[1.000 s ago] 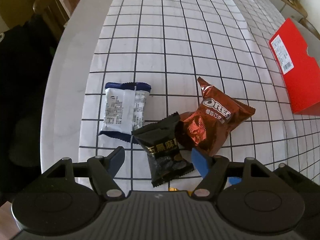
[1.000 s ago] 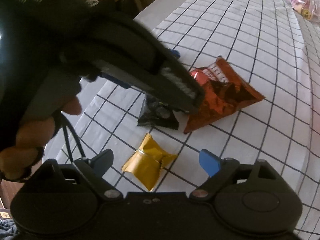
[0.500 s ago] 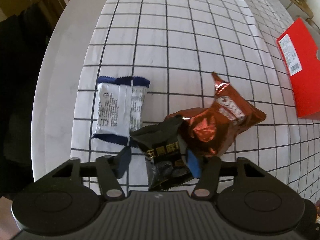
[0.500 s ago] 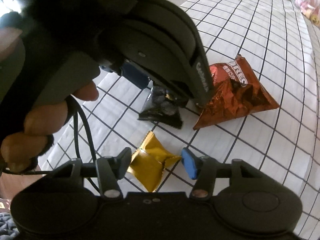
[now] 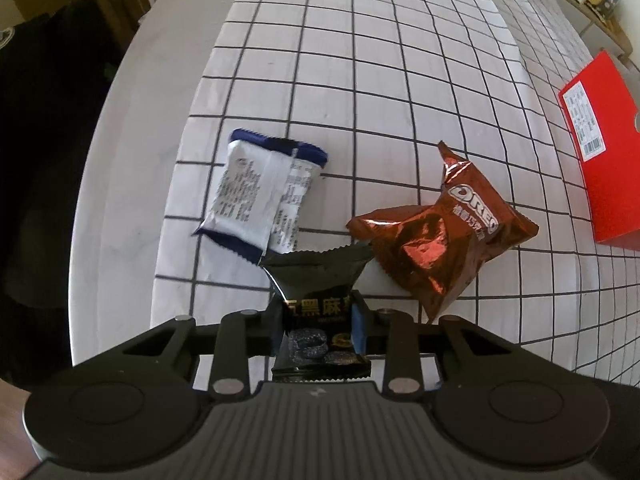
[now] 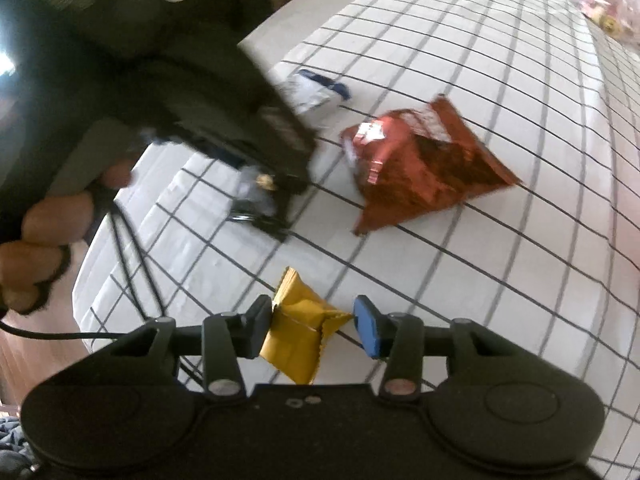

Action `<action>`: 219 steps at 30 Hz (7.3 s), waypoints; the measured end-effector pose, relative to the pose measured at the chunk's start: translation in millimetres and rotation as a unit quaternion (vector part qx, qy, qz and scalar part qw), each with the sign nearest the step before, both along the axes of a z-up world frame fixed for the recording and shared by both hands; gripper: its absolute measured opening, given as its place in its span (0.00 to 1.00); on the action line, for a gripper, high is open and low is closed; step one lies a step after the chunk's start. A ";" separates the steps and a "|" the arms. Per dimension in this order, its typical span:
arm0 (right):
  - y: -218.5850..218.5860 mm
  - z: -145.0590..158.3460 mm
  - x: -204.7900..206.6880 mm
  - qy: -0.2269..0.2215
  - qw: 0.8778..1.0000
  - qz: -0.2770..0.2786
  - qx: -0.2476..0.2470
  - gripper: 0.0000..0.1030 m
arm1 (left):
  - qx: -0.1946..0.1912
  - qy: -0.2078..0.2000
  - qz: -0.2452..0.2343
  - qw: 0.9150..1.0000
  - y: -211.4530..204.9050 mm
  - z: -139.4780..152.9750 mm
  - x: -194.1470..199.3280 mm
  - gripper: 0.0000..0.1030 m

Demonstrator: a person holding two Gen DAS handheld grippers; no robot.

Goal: Organize snacks
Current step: 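Grasp the yellow candy with the right gripper while the left grasps the black sesame wrapper, then lift both snacks and carry them over the red box, then open both grippers to drop the yellow candy and black wrapper into the box, then withdraw both tools from the box toward the remaining snacks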

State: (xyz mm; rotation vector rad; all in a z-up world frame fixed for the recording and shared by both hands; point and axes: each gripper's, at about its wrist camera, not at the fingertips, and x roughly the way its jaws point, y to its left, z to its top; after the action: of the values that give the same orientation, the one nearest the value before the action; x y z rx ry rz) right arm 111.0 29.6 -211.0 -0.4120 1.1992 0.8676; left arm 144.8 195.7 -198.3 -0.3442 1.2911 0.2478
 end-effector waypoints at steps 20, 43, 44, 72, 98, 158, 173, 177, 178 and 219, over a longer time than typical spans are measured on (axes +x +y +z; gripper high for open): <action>-79.2 27.6 18.5 0.014 0.995 -0.084 0.054 0.35 | -0.001 -0.047 -0.003 0.999 -17.2 51.2 -39.3 0.30; -16.0 -2.9 -10.8 -0.074 0.958 0.260 -0.096 0.64 | -0.031 -0.058 0.032 0.997 -25.4 55.5 -75.5 0.30; -14.9 -4.2 -9.8 -0.074 0.958 0.261 -0.096 0.62 | -0.031 -0.058 0.034 0.997 -25.6 55.2 -76.1 0.30; -85.4 30.5 30.4 -0.043 0.994 0.097 -0.023 0.68 | -0.053 -0.064 0.017 0.996 -35.1 55.1 -66.9 0.30; -82.0 8.7 18.9 -0.063 0.986 0.140 -0.067 0.37 | -0.063 -0.057 0.014 0.996 -35.0 51.3 -70.7 0.30; -336.1 130.8 227.1 -0.112 0.960 -0.233 0.106 0.21 | 0.044 -0.119 -0.184 0.975 -309.2 131.5 173.9 0.30; -319.1 95.5 258.4 -0.059 0.970 -0.224 0.075 0.21 | 0.061 -0.033 -0.164 0.984 -322.7 75.6 230.9 0.30; -316.0 89.5 260.6 -0.053 0.972 -0.218 0.072 0.21 | 0.064 -0.016 -0.158 0.985 -323.3 63.4 237.6 0.30; -316.0 88.5 261.1 -0.052 0.972 -0.217 0.072 0.21 | 0.064 -0.014 -0.155 0.986 -323.0 61.2 238.7 0.30; -264.3 164.5 170.9 -0.111 0.962 -0.203 0.146 0.83 | 0.030 -0.173 -0.128 0.976 -224.8 147.3 112.2 0.65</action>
State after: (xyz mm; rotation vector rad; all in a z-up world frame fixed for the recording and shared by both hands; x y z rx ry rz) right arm 282.0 -234.6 -46.5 -0.0167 0.8871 0.6095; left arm 257.0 -29.1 -50.9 -0.1574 0.9692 0.0051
